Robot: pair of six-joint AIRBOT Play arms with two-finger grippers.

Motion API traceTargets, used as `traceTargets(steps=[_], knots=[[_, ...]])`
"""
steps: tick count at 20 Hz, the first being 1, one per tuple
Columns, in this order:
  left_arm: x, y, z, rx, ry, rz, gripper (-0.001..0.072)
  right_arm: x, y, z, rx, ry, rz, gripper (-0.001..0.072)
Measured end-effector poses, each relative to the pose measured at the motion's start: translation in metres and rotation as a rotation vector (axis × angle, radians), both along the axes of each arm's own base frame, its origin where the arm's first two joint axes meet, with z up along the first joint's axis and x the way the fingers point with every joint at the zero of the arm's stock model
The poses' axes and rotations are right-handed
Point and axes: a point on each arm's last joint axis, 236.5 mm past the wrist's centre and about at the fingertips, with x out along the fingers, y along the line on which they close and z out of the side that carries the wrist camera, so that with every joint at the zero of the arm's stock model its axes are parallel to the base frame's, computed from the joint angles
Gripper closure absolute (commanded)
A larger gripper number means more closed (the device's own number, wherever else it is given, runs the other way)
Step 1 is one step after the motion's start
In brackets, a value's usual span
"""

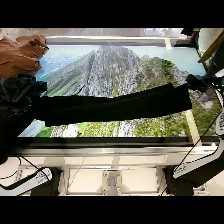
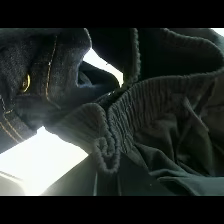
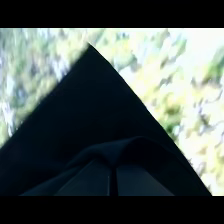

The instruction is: Fold the clothes and pants, and hang the long-sleeved shirts on hangers.

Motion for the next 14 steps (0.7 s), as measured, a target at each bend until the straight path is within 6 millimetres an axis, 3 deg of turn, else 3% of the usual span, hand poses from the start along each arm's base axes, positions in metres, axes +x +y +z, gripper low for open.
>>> traceTargets(steps=[5, 11, 14], knots=[[0.008, 0.009, 0.003, 0.033, -0.002, 0.029, 0.0686, 0.026, 0.01, -0.015, 0.014, -0.021, -0.038, 0.0704], [0.037, 0.008, 0.037, 0.058, -0.078, 0.037, 0.0686, 0.031, 0.012, -0.024, 0.028, -0.011, -0.064, 0.0704], [0.044, 0.007, 0.041, 0.03, -0.036, 0.058, 0.0685, 0.029, 0.013, -0.027, 0.035, 0.004, -0.064, 0.0704]])
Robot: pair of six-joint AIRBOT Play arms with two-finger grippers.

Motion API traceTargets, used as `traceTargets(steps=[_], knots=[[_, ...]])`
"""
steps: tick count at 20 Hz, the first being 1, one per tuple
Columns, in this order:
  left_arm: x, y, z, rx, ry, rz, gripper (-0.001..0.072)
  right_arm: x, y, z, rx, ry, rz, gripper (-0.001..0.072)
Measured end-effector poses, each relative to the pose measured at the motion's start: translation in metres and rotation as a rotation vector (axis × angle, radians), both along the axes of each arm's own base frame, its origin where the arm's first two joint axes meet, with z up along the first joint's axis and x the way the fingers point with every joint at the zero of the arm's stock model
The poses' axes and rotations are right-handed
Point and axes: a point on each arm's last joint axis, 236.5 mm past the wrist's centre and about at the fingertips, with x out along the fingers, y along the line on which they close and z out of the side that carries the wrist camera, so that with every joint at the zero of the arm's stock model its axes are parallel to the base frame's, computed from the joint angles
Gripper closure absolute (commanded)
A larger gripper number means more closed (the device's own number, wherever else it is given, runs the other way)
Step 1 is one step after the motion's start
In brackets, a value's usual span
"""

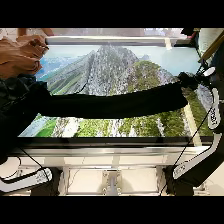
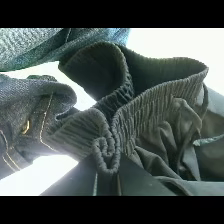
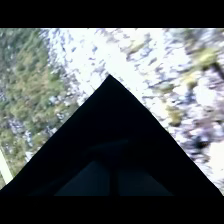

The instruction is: Fold the clothes and pants, and hang the long-sleeved shirts on hangers.

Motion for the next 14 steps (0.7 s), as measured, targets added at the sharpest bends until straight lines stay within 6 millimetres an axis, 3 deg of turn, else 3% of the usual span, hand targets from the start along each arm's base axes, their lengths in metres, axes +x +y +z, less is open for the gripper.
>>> traceTargets(steps=[8, 14], knots=[[-0.003, -0.01, -0.025, -0.067, 0.148, -0.001, 0.0685, -0.007, 0.004, -0.004, 0.014, 0.034, 0.013, 0.0704], [0.034, -0.006, -0.038, -0.068, 0.053, 0.075, 0.0684, -0.005, 0.003, -0.003, 0.009, 0.026, 0.008, 0.0703]])
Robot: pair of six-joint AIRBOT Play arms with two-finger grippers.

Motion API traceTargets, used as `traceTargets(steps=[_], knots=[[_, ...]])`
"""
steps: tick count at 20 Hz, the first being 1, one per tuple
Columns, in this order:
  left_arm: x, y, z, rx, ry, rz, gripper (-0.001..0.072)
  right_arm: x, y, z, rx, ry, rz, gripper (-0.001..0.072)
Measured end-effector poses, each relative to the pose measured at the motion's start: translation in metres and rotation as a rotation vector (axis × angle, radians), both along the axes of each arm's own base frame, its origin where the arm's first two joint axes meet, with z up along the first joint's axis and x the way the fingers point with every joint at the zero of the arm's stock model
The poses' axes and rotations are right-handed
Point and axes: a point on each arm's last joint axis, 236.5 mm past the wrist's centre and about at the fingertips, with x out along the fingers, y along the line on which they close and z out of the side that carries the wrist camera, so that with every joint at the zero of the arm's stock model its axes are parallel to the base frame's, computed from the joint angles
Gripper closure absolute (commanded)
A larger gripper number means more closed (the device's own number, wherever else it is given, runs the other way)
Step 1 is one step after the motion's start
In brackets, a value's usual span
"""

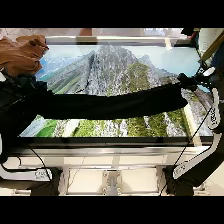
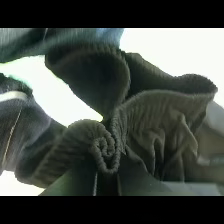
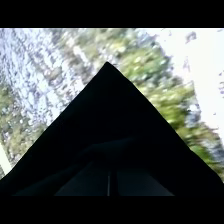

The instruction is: Fold the clothes and pants, and hang the long-sleeved shirts on hangers.

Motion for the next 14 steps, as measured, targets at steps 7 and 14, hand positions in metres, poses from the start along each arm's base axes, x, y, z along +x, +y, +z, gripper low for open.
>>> traceTargets(steps=[7, 14], knots=[[0.055, -0.004, 0.008, -0.045, -0.213, 0.053, 0.0006, -0.016, -0.006, 0.004, -0.009, 0.046, 0.022, 0.0321], [0.104, -0.05, 0.122, -0.038, -0.602, -0.097, 0.0005, -0.075, -0.046, 0.05, 0.015, 0.082, 0.085, 0.032]])
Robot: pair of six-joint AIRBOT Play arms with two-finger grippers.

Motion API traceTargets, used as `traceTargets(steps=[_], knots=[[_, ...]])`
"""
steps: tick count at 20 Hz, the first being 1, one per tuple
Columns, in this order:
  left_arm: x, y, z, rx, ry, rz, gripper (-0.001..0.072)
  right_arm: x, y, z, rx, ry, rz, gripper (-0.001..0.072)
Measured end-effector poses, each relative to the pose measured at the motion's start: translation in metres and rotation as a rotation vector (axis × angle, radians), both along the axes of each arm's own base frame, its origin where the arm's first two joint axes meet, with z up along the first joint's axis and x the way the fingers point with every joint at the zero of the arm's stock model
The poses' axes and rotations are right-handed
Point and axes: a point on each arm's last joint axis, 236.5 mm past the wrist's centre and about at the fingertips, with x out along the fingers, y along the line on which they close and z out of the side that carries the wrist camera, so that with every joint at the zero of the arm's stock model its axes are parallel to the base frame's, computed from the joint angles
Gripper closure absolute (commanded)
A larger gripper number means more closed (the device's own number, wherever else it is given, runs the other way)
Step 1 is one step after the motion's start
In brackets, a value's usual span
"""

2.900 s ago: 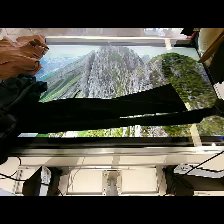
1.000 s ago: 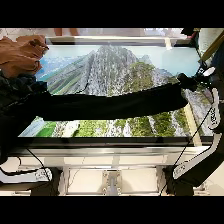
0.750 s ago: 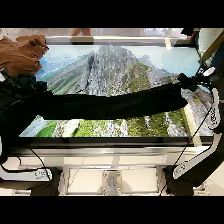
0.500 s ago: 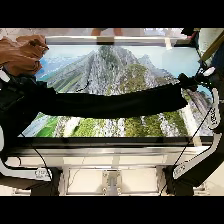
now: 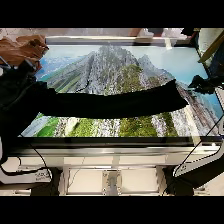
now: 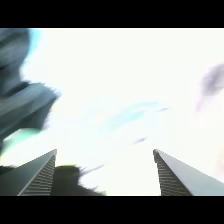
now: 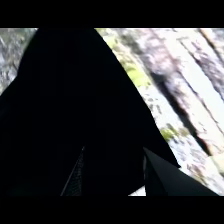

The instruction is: Fold the clothes and pants, and hang the long-sleeved shirts on hangers.

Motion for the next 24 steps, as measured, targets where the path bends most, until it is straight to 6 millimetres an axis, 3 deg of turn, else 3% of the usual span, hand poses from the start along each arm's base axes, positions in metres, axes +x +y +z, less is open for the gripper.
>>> traceTargets(steps=[3, 6, 8, 12, 15, 23, 24], knots=[[0.012, -0.052, 0.044, 0.049, -0.145, -0.129, 0.0004, -0.007, -0.001, -0.004, 0.111, -0.018, 0.02, 0.0316], [0.015, -0.091, 0.064, 0.072, -0.212, -0.21, 0.0005, -0.011, -0.006, -0.029, 0.19, -0.008, 0.032, 0.0291], [0.015, -0.107, 0.069, 0.076, -0.23, -0.241, 0.0005, -0.013, -0.014, -0.048, 0.222, -0.002, 0.036, 0.0291], [0.015, -0.119, 0.074, 0.081, -0.25, -0.266, 0.0006, -0.011, -0.027, -0.076, 0.272, -0.006, 0.039, 0.0291], [0.015, -0.122, 0.074, 0.081, -0.251, -0.273, 0.0007, -0.009, -0.024, -0.09, 0.311, 0.01, 0.067, 0.0292], [0.011, -0.127, 0.068, 0.073, -0.224, -0.294, 0.0013, -0.013, 0.038, -0.104, 0.421, 0.117, 0.226, 0.0314], [0.011, -0.128, 0.065, 0.07, -0.214, -0.299, 0.0014, -0.016, 0.045, -0.104, 0.428, 0.136, 0.251, 0.0476]])
